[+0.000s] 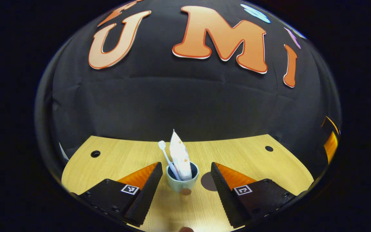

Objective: Put the toothbrush and toothpaste on the desktop into the cup, then pick up the cup and place it on the coaster on the desktop.

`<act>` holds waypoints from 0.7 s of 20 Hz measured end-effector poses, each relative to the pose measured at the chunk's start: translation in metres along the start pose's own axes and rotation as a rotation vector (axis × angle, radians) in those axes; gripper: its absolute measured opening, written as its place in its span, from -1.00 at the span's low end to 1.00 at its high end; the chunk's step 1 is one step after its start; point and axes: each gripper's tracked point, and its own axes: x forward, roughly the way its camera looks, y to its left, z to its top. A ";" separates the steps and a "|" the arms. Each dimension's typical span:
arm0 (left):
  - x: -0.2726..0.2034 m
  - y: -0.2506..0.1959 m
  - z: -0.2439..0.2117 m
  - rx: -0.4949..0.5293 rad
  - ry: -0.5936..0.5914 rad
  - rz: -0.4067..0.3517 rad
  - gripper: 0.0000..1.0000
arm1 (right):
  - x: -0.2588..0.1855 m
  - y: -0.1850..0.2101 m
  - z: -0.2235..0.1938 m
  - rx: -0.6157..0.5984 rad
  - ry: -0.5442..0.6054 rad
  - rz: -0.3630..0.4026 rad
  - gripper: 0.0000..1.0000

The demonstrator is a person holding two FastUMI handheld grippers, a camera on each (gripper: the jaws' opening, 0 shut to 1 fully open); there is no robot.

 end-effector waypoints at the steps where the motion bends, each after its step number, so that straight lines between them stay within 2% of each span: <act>1: 0.005 0.001 -0.004 0.009 0.048 0.007 0.82 | -0.007 -0.006 0.004 -0.003 -0.005 -0.006 0.79; 2: 0.008 0.000 -0.010 0.022 0.090 0.016 0.82 | -0.013 -0.013 0.008 0.001 -0.014 -0.018 0.73; 4: 0.017 0.001 -0.022 0.044 0.177 0.038 0.82 | -0.026 -0.025 0.015 0.013 -0.024 -0.029 0.74; 9: 0.044 0.010 -0.064 0.013 0.391 0.070 0.82 | -0.048 -0.043 0.032 -0.014 -0.051 -0.055 0.75; 14: 0.061 0.013 -0.097 0.029 0.546 0.087 0.82 | -0.057 -0.052 0.026 -0.002 -0.041 -0.059 0.76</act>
